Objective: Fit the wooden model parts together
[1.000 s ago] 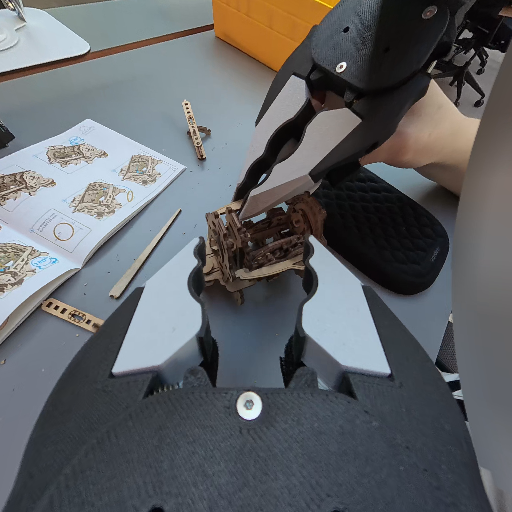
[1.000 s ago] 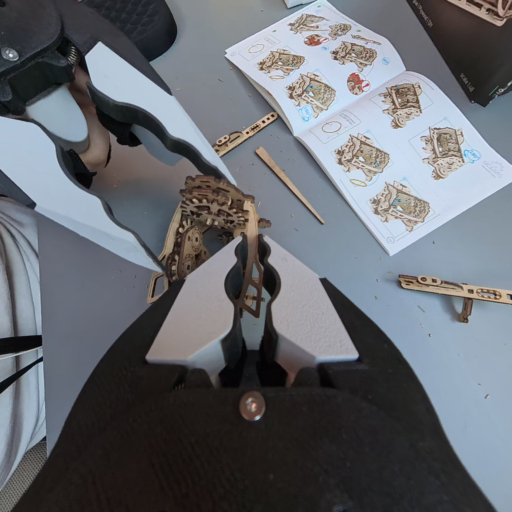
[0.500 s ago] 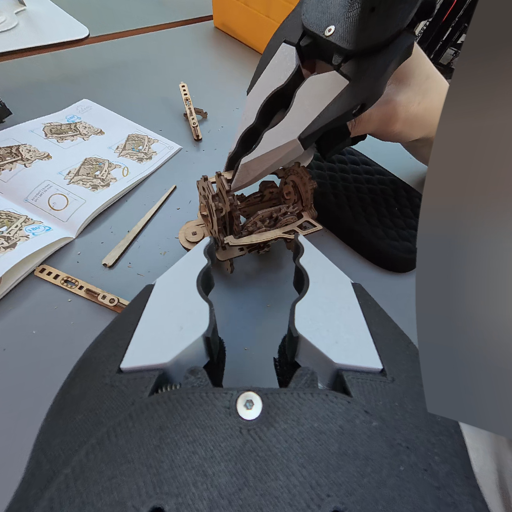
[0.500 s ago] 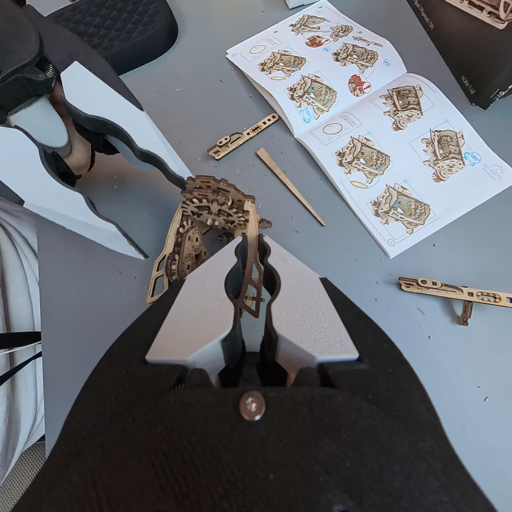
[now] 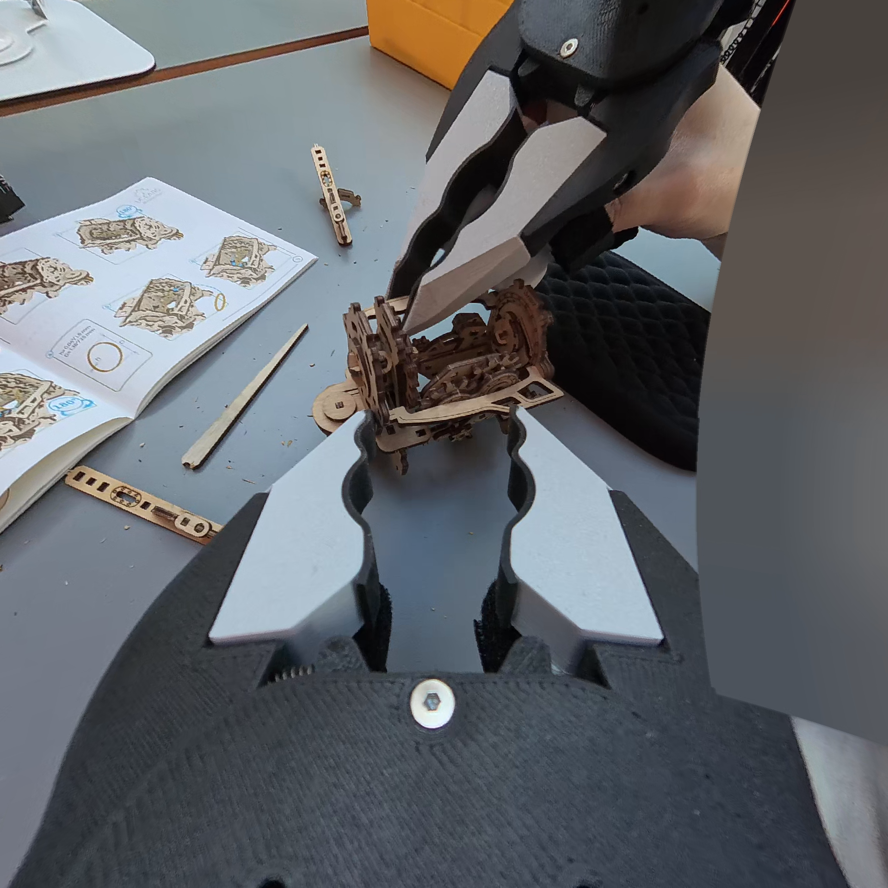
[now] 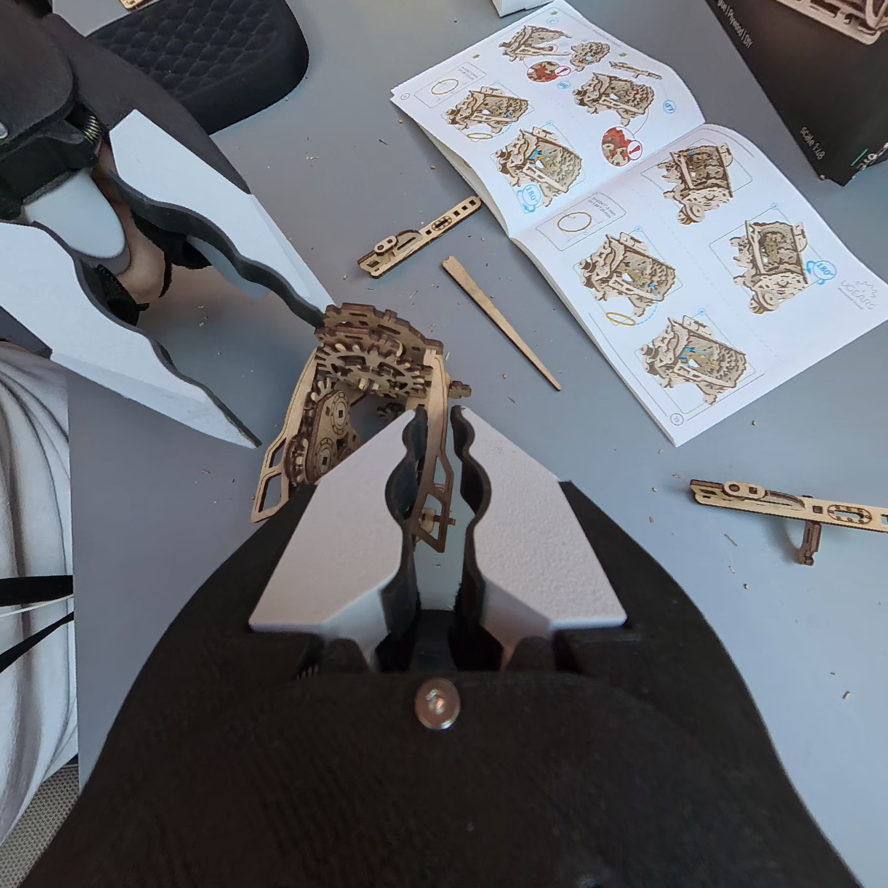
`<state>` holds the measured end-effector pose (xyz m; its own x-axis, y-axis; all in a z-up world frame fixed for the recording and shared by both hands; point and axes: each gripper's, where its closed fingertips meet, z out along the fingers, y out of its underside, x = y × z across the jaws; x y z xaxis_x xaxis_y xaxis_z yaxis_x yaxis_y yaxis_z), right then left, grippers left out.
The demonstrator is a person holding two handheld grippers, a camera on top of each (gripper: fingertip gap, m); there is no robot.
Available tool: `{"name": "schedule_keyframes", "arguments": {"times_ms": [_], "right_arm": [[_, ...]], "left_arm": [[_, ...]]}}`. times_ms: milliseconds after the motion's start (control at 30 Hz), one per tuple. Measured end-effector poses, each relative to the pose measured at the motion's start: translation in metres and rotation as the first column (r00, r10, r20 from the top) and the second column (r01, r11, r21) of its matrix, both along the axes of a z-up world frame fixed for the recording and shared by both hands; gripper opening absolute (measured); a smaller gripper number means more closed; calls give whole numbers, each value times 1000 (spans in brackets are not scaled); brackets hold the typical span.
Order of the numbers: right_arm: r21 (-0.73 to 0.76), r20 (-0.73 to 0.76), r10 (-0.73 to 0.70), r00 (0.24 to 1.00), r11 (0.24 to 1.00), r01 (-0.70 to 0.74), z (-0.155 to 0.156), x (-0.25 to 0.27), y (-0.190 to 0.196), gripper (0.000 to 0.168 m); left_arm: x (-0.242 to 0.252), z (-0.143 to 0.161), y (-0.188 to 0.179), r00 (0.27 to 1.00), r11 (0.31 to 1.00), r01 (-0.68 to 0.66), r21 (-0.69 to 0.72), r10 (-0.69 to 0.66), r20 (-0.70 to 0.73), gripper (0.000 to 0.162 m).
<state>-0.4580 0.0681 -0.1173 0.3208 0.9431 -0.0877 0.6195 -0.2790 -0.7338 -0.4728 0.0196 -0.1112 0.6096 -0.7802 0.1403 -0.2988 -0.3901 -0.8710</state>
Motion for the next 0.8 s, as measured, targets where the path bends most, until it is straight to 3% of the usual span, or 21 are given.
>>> {"name": "schedule_keyframes", "arguments": {"times_ms": [500,800], "right_arm": [[8,30,-15,999,1000,14,-2,5,5,23],[57,14,-34,999,998,33,19,15,9,33]], "left_arm": [[1,-1,3,1000,1000,5,-5,-5,0,53],[1,-2,3,1000,1000,4,-12,-4,3,53]]}}
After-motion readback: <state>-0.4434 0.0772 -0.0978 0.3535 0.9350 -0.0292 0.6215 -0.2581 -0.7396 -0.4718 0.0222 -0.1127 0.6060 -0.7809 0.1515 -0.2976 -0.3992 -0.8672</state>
